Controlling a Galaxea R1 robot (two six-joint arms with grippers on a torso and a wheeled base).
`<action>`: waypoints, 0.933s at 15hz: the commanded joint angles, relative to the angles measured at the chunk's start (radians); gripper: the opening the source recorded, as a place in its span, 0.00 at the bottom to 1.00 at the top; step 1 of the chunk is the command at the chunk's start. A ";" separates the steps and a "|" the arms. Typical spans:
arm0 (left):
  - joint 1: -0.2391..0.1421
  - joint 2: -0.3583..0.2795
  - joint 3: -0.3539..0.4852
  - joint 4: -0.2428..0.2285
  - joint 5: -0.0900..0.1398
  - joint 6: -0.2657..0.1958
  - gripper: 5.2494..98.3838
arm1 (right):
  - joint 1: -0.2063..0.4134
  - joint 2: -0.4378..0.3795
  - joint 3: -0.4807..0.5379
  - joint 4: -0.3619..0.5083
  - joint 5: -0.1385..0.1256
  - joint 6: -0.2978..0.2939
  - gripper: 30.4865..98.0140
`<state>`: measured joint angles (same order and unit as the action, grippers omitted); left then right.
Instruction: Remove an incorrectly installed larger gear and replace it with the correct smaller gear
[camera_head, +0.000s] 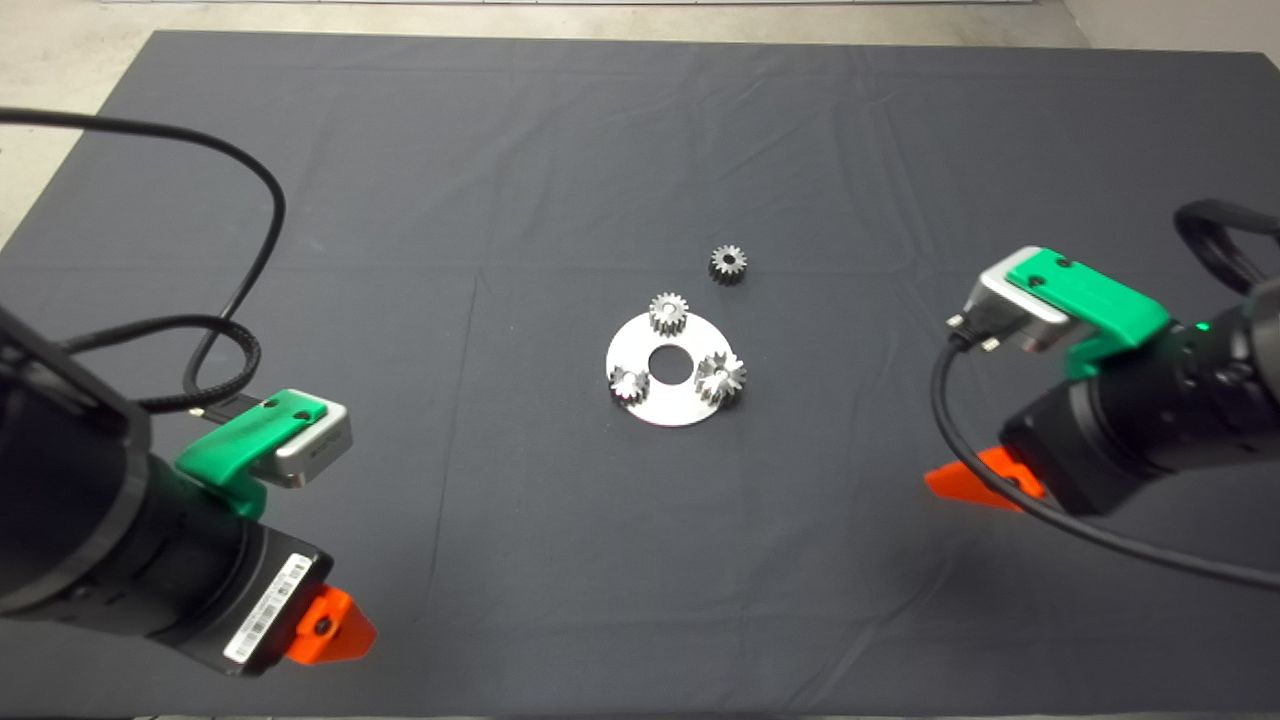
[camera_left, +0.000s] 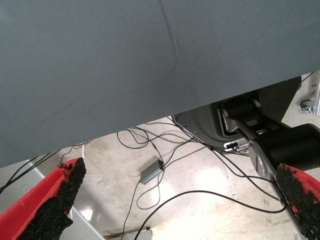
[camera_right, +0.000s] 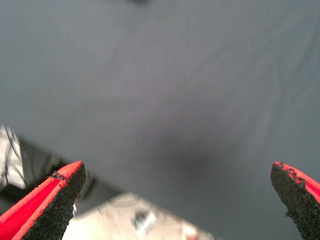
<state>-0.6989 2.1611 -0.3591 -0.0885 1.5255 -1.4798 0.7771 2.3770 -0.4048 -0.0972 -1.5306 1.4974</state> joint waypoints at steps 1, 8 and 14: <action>-0.016 0.006 0.008 -0.008 0.031 0.012 0.99 | -0.102 0.018 -0.041 -0.229 -0.062 0.001 1.00; -0.016 -0.002 0.031 -0.010 0.031 0.036 0.99 | -0.231 0.210 -0.174 -0.383 -0.062 -0.092 1.00; -0.016 -0.006 0.033 -0.008 0.031 0.039 0.99 | -0.326 0.206 -0.255 -0.546 -0.062 -0.245 1.00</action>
<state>-0.6989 2.1611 -0.3423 -0.0885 1.5255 -1.4460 0.4748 2.5796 -0.6228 -0.5135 -1.5309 1.2999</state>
